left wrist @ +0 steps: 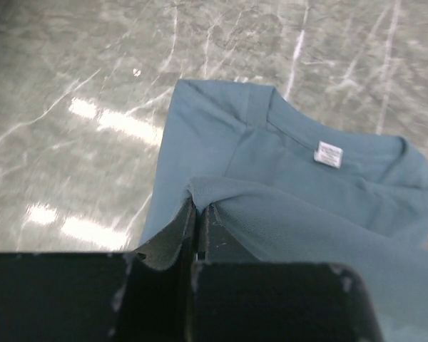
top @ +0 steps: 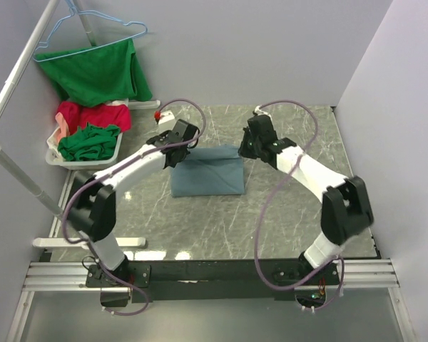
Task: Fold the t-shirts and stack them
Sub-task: Fold the tshirt
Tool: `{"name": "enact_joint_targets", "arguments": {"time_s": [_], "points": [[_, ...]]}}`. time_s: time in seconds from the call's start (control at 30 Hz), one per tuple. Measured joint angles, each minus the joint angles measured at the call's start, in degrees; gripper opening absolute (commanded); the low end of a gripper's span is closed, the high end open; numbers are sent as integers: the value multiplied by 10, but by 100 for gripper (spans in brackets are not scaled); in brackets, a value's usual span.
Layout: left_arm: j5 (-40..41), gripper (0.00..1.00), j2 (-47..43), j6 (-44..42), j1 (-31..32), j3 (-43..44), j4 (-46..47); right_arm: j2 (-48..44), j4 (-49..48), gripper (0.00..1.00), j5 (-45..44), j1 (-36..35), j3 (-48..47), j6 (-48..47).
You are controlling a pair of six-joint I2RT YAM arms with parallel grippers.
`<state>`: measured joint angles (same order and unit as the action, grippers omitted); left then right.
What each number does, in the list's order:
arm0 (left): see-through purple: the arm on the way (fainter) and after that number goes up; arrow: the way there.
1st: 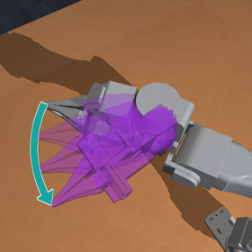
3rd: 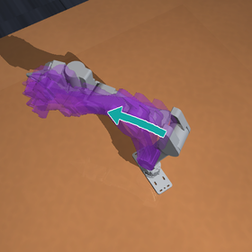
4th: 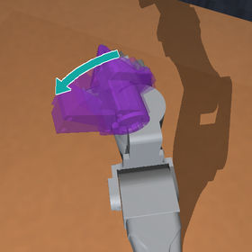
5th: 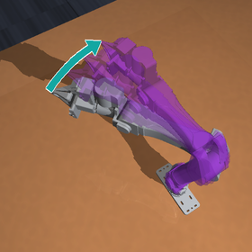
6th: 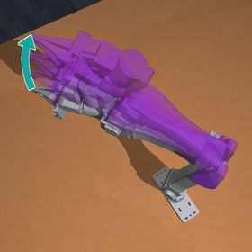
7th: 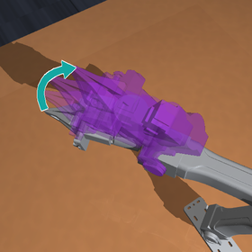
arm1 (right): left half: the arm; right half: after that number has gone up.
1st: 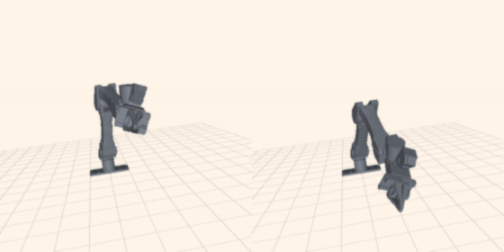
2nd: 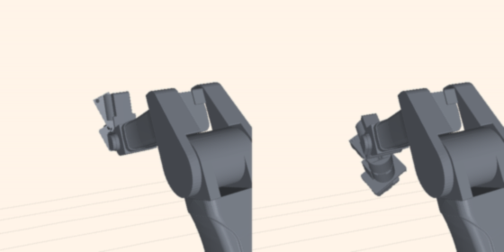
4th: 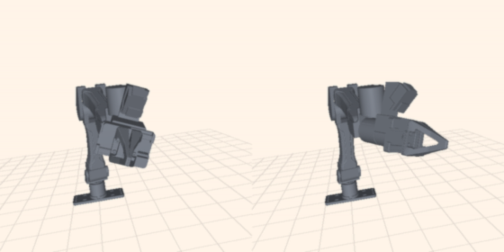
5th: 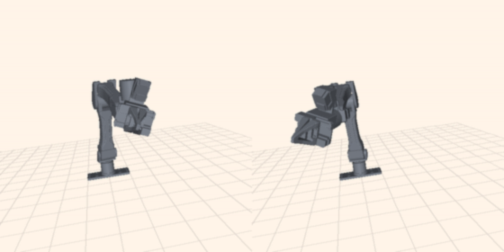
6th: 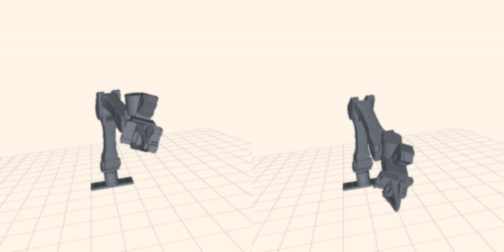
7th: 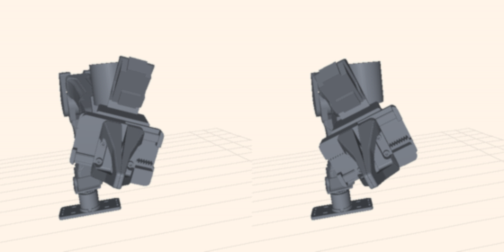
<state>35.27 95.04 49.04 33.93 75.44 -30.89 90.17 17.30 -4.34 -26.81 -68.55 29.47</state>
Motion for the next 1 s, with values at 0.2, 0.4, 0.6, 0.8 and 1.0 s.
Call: {"name": "enact_joint_targets", "arguments": {"time_s": [0.2,0.4,0.6,0.8,1.0], "points": [[-20,1,95,-32,-31,47,17,126,-6,0,21,22,-80,-8],[-34,2,156,-49,-51,79,24,211,0,21,43,35,-144,-10],[-29,55,210,-57,-71,139,18,293,23,78,57,54,-253,-22],[31,62,220,-35,-98,188,24,328,46,79,61,93,-339,-23],[47,63,203,-38,-107,188,38,304,43,79,60,112,-317,-24]]}}
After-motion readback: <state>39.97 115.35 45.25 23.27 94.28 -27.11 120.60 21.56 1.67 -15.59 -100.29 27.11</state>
